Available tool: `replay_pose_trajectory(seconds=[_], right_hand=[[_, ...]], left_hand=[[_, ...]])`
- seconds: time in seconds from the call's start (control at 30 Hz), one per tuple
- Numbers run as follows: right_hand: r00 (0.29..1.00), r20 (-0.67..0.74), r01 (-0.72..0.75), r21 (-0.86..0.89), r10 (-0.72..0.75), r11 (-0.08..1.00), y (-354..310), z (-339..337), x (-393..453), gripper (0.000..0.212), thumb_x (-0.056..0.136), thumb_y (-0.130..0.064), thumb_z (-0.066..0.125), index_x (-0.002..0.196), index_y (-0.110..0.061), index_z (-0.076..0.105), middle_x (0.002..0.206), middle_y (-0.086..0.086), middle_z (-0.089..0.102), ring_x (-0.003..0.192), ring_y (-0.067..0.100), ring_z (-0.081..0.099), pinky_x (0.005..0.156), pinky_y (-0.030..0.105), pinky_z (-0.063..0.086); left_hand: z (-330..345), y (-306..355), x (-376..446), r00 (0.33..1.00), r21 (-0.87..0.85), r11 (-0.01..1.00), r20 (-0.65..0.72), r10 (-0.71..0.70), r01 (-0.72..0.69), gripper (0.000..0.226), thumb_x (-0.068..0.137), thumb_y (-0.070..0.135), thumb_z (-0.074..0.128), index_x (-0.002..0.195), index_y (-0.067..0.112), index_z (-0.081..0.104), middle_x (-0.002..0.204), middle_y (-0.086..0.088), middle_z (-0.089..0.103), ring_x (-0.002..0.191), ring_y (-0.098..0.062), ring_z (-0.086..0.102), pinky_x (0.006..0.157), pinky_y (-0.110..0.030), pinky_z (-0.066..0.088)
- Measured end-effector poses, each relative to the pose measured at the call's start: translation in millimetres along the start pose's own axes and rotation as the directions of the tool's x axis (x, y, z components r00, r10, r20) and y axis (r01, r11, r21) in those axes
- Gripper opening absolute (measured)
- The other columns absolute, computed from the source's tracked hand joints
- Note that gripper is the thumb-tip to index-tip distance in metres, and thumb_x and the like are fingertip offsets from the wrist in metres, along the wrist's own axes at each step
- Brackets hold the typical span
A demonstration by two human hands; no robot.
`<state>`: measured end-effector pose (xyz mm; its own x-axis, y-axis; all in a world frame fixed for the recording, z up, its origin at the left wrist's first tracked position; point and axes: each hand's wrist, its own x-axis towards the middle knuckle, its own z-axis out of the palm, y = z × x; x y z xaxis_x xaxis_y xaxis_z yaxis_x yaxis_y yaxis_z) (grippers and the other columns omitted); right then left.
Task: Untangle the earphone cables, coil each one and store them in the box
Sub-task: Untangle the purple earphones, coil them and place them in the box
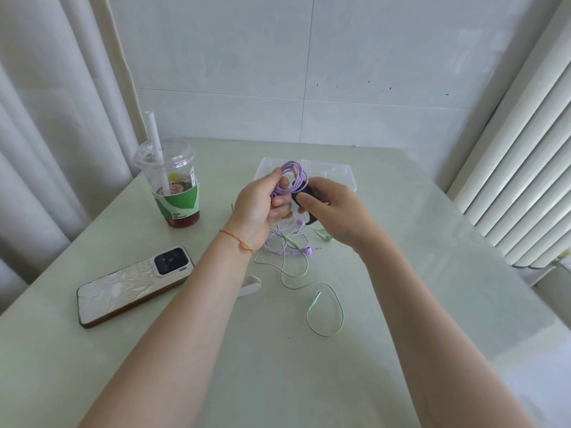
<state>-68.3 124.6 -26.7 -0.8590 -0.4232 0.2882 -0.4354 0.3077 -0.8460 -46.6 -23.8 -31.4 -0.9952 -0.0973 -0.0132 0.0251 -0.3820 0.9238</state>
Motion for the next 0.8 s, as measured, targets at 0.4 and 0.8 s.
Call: replay_pose_trajectory(seconds=[0.4,0.8], right_hand=[[0.997,-0.008,0.073,-0.127,-0.074,0.989,-5,-3,1,0.016,0.091,-0.020,0.062,0.107,-0.022,0.065,0.092,-0.001,0.069,0.088,0.020,0.063,0.082,0.040,0.053],[0.982,-0.009,0.174,-0.333,-0.187,0.927,-9,3,0,0.016,0.093,-0.023,0.061,0.105,-0.013,0.064,0.085,0.006,0.066,0.079,0.026,0.056,0.073,0.034,0.046]], left_hand=[[0,0,-3,0.993,0.204,0.977,0.085,-0.087,0.068,0.037,0.102,0.037,0.043,0.071,0.016,0.046,0.049,0.005,0.029,0.037,-0.010,0.019,0.057,-0.030,0.022],[11,2,-6,0.996,0.295,0.954,-0.086,-0.030,0.054,0.021,0.093,0.030,0.051,0.081,0.014,0.046,0.055,0.001,0.021,0.046,-0.017,0.013,0.053,-0.030,0.019]])
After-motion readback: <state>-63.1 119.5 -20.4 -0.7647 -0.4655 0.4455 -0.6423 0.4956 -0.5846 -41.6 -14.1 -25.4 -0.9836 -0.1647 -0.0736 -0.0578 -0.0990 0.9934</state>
